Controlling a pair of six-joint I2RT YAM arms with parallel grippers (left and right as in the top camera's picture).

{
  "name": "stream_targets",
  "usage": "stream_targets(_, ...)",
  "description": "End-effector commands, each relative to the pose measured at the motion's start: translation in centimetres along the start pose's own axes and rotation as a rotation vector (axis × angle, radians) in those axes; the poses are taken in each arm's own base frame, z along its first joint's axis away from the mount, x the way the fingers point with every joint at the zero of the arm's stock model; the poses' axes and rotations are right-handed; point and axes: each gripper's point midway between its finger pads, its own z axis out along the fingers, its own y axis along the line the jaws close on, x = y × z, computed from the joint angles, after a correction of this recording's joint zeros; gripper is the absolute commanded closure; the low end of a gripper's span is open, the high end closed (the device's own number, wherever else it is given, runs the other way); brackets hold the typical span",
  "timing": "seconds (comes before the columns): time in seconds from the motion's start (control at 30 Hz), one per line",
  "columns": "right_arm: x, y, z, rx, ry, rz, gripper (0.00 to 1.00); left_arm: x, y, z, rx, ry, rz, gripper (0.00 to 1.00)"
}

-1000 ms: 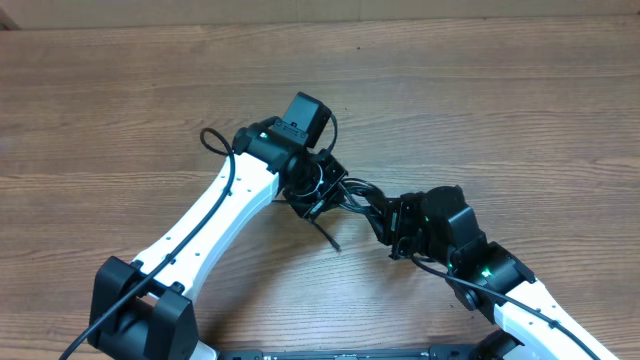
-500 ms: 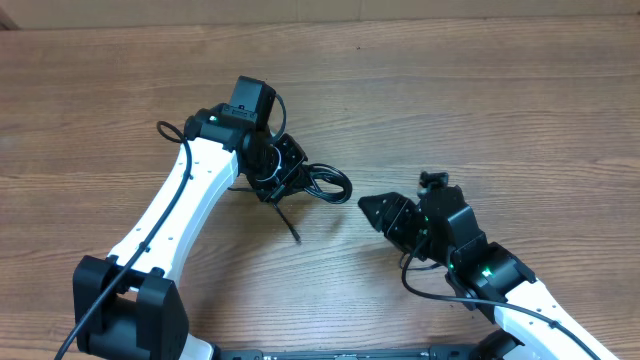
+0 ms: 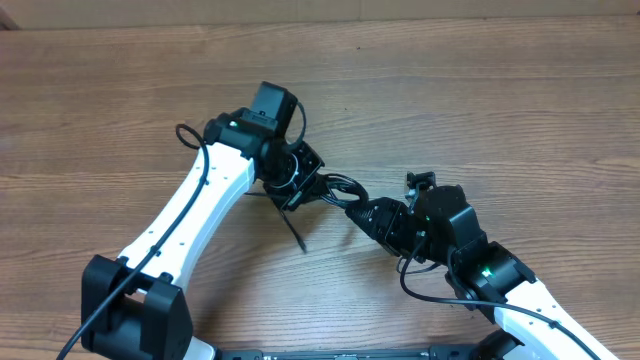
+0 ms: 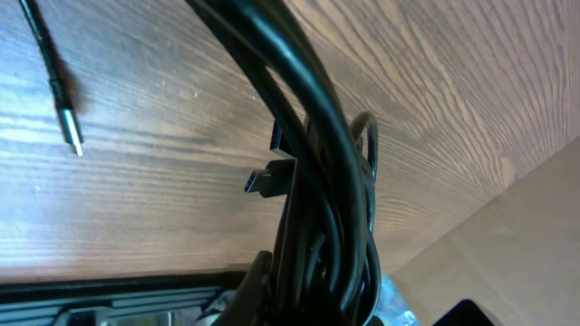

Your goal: Untangle cables

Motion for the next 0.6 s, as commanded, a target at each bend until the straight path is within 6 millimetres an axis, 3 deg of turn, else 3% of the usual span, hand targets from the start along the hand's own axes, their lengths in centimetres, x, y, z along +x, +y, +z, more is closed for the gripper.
stream_targets(0.0,-0.5,0.6,0.2,0.002,-0.007,0.046,0.53,1.0,-0.4,0.3,0.013,0.041,-0.048,0.96)
stream_targets(0.27,-1.8,-2.0,1.6,0.100,-0.069,0.198,0.57,2.8,-0.4,0.7,0.005,0.099,0.000,0.96)
stream_targets(0.57,-2.9,0.1,1.6,0.007,-0.108,0.301,0.51,3.2,-0.2,1.0,-0.012,0.097,0.037,0.96)
